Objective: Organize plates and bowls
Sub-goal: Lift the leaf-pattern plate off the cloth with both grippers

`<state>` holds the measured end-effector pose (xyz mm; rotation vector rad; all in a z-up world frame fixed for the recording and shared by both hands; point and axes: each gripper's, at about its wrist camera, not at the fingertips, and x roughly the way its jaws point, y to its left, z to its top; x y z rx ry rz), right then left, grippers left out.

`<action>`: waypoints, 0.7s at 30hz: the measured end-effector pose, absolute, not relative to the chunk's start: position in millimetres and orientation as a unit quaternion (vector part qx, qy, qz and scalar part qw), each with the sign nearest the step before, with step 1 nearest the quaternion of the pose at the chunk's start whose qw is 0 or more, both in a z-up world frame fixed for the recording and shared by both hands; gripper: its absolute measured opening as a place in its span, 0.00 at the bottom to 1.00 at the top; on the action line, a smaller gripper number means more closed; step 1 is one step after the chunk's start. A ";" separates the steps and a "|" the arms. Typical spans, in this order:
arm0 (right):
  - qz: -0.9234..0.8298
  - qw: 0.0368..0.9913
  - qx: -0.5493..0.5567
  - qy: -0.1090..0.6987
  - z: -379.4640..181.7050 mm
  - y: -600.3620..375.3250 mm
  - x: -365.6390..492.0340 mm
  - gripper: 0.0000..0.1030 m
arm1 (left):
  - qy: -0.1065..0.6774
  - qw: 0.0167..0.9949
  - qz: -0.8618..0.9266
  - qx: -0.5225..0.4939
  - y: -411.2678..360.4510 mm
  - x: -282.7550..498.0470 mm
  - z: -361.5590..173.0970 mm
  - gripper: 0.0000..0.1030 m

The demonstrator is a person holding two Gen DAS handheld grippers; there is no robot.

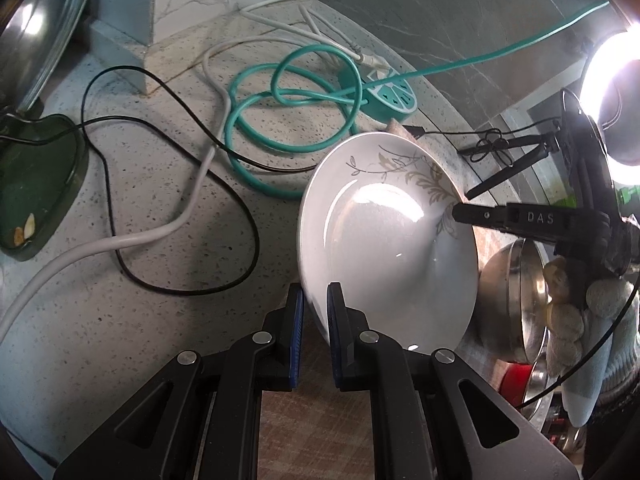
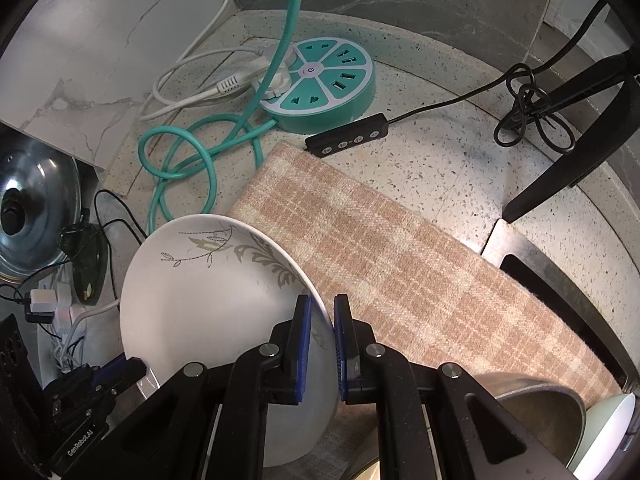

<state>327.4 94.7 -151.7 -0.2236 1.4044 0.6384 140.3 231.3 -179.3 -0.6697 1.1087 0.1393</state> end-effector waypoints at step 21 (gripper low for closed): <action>0.301 0.717 -0.085 0.623 -124.7 104.5 290.6 0.09 | 0.493 0.808 0.073 -0.314 257.2 106.4 -156.8 0.10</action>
